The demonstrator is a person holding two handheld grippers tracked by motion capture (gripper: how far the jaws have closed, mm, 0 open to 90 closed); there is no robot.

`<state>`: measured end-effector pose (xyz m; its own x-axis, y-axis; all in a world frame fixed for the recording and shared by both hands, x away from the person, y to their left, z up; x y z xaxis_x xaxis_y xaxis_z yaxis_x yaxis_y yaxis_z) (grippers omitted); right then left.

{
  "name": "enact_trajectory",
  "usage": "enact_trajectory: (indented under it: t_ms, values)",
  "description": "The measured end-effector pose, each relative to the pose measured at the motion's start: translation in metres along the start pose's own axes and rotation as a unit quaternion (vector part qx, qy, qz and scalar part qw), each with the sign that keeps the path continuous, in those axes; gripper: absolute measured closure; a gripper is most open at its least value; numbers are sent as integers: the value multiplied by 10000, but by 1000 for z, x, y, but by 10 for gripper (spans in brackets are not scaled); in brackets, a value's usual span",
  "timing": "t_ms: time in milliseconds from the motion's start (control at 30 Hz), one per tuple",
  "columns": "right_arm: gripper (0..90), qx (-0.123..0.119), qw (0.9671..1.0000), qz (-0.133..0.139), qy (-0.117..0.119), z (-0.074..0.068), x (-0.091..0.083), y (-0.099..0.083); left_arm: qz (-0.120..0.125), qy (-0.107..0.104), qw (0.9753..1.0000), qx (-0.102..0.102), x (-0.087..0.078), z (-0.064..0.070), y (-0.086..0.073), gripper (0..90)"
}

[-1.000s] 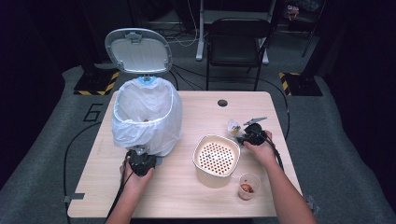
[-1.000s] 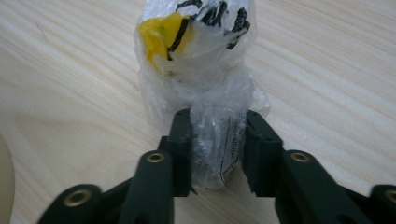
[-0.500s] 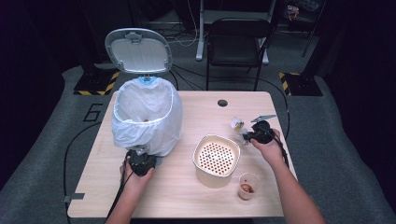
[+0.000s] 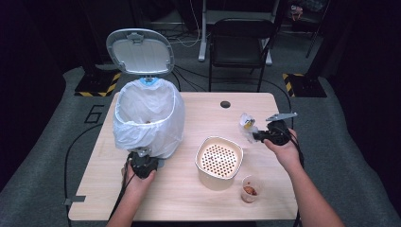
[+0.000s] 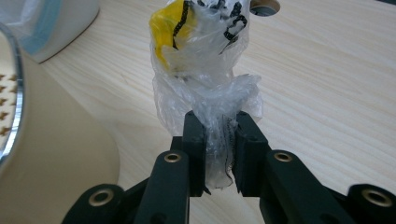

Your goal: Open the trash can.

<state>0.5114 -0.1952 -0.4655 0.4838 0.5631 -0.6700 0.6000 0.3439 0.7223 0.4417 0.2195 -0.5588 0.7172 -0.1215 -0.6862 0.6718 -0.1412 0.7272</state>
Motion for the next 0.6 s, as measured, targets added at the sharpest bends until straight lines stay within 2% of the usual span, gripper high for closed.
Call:
enact_trajectory:
  t_ms: [133, 167, 233, 267, 333, 367, 533, 600]
  values:
    - [774, -49, 10000, 25, 37, -7, -13, 5, -21, -5, 10000, 23, 0, 0, 0, 649]
    - [774, -75, 9999, 48, 59, -11, -19, 7, 32, 92, 9999, 122, 0, -3, 1, 650]
    - [774, -109, 9999, 66, 60, -12, -21, 8, -32, -1, 10000, 33, 0, 0, 0, 650]
    - [773, -124, 9998, 111, 88, -16, -27, 11, 38, 99, 9999, 136, 0, -3, 1, 649]
    - [773, -184, 9997, 140, 79, -20, -32, 14, 23, 105, 9998, 152, 0, -4, 1, 649]
    - [773, -229, 9996, 151, 67, -22, -34, 15, -35, -4, 10000, 29, 0, 0, 0, 649]
    - [773, -243, 9993, 239, 150, -31, -44, 22, -36, 1, 10000, 21, 0, 0, 0, 649]
    - [773, -325, 9991, 247, 128, -38, -51, 25, -36, 4, 10000, 22, 0, 0, 0, 650]
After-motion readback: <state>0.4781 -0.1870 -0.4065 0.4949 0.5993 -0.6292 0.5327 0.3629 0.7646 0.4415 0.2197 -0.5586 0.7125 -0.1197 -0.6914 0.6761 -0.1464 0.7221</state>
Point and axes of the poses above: each handheld gripper's, and its own axes: x roughly forward along the jaws, y roughly out of its top, z roughly to its right, the point moved 7 cm from there along x, roughly forward along the jaws, and after that the axes turned 7 degrees about y, right-handed, at the moved point
